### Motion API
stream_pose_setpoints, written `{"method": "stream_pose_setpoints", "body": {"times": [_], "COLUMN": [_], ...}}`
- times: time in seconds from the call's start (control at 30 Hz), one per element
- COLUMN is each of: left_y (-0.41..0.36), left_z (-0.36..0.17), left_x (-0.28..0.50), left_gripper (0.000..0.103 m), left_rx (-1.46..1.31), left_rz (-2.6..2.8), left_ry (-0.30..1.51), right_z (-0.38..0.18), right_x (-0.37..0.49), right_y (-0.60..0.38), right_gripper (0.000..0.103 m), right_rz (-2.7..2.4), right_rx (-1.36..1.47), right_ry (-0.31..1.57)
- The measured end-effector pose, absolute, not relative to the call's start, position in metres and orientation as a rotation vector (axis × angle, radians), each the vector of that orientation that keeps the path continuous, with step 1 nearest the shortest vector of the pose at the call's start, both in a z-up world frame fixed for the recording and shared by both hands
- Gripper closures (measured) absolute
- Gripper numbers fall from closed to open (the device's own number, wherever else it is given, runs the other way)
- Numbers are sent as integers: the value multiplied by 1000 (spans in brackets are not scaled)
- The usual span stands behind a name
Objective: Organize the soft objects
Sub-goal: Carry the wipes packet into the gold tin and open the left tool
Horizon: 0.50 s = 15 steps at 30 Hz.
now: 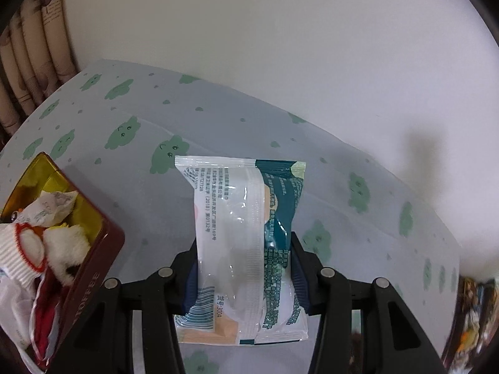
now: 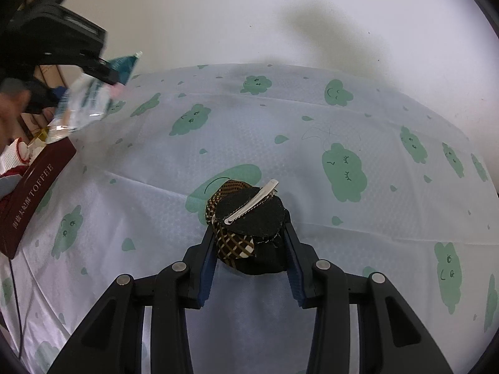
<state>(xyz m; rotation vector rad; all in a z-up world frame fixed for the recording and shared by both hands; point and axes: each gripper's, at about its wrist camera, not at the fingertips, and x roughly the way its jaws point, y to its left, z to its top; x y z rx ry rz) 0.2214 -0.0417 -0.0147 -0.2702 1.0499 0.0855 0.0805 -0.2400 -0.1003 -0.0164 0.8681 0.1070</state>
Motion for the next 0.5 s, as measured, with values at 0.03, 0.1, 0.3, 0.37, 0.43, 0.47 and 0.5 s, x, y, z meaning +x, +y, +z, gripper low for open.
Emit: {"method": "stream_pose_setpoints", "body": {"times": [0.03,0.1,0.3,0.37,0.43,0.47,0.5], "left_y": [-44,-46,-42,-37,-31,-27,-23], "left_z": [-10,-3,16,22,25,27,28], "left_x": [216,205,172,161,154,149,145], "left_gripper": [54,54,54,54,54,54,54], "left_rx": [-256,-224,-141,-110,-87,-80,-71], "left_rz": [76,51,-31,-64,-81,-90,-94], "left_ry": [1045,1038,1050,1051,1053,1054,1056], "right_z": [-100,-101,-101,-101,-102,-102,-101], "right_x": [81,81,82,82,83,83,82], "right_y": [-240,-239,-238,-238,-237,-237,-237], "right_gripper": [64,64,64,64,64,64,64], "right_rz": [106,103,100,98,96,95,95], "right_rx": [-19,-24,-32,-36,-41,-43,-44], "right_ry": [869,869,869,870,870,870,870]}}
